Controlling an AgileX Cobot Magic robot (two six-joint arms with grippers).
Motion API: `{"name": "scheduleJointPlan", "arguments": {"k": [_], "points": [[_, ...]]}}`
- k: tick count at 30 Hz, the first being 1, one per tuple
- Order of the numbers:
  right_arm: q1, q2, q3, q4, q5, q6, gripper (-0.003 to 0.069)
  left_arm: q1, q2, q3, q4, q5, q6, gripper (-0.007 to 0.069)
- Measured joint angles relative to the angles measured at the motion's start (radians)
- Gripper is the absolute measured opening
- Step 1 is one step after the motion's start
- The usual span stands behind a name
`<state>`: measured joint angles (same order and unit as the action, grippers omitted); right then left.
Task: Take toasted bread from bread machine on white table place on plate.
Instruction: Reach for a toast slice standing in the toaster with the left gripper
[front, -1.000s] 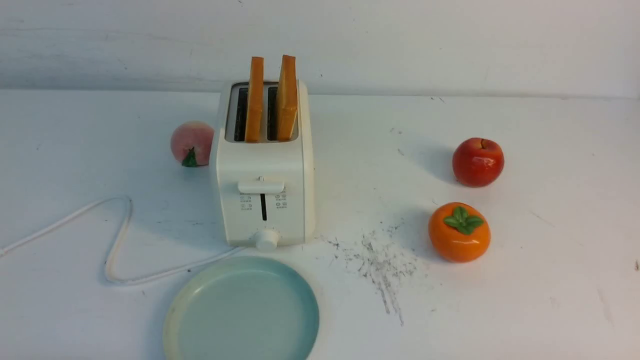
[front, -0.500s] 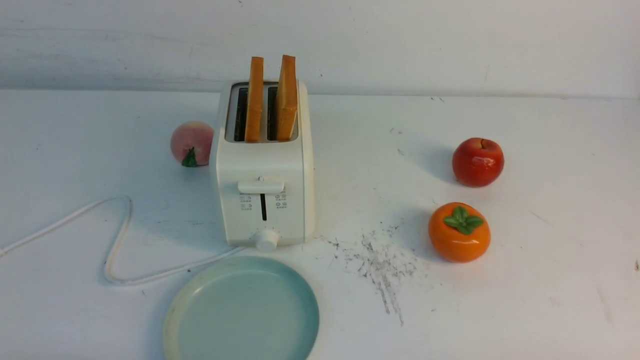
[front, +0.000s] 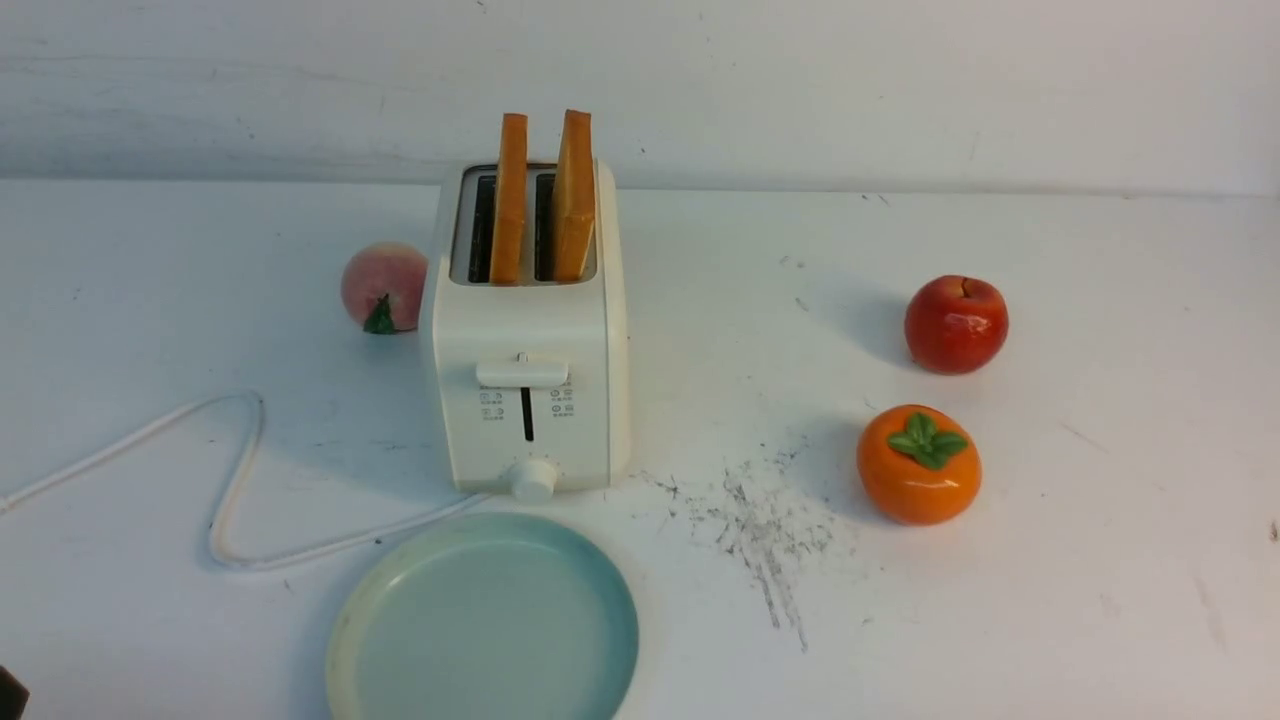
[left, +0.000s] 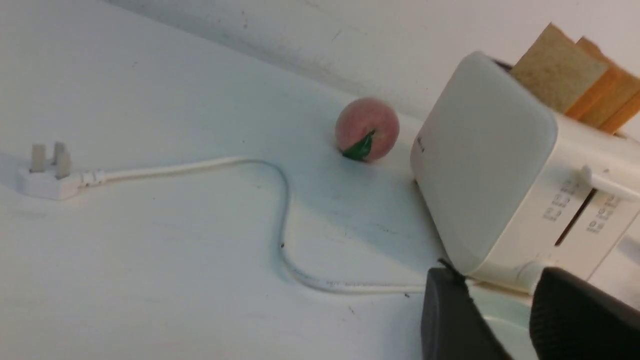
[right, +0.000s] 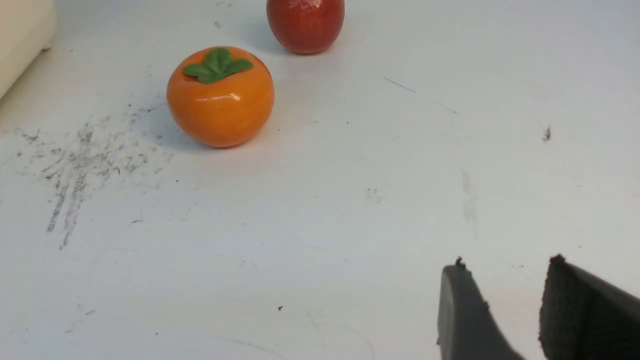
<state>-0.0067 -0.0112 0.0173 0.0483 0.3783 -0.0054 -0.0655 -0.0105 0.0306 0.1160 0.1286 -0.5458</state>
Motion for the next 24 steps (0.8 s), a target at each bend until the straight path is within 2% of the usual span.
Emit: {"name": "scheduleJointPlan", "arguments": {"k": [3,7,11,16,17,18,20,24], "points": [[0.0,0.0,0.0,0.0,0.0,0.0,0.024,0.0,0.0,0.0,0.002,-0.003,-0.003,0.0238],[0.0,0.0,0.0,0.091,-0.014,0.005,0.024,0.0,0.0,0.0,0.004,-0.003,-0.006,0.0238],[0.0,0.0,0.008,0.384,-0.105,0.012,0.024,0.0,0.0,0.0,-0.023,-0.008,-0.059,0.0238],[0.0,0.0,0.008,0.724,-0.239,0.026,0.024,0.0,0.0,0.0,-0.141,-0.044,-0.242,0.0238],[0.0,0.0,0.008,0.724,-0.243,0.026,0.024,0.0,0.0,0.0,-0.145,-0.044,-0.249,0.0238],[0.0,0.0,0.008,0.79,-0.267,0.026,0.024,0.0,0.0,0.0,-0.163,-0.055,-0.285,0.0238],[0.0,0.0,0.008,0.845,-0.282,0.026,0.024,0.0,0.0,0.0,-0.173,-0.07,-0.308,0.0238],[0.0,0.0,0.008,0.929,-0.32,0.026,0.024,0.0,0.0,0.0,-0.182,-0.223,-0.334,0.0218]]}}
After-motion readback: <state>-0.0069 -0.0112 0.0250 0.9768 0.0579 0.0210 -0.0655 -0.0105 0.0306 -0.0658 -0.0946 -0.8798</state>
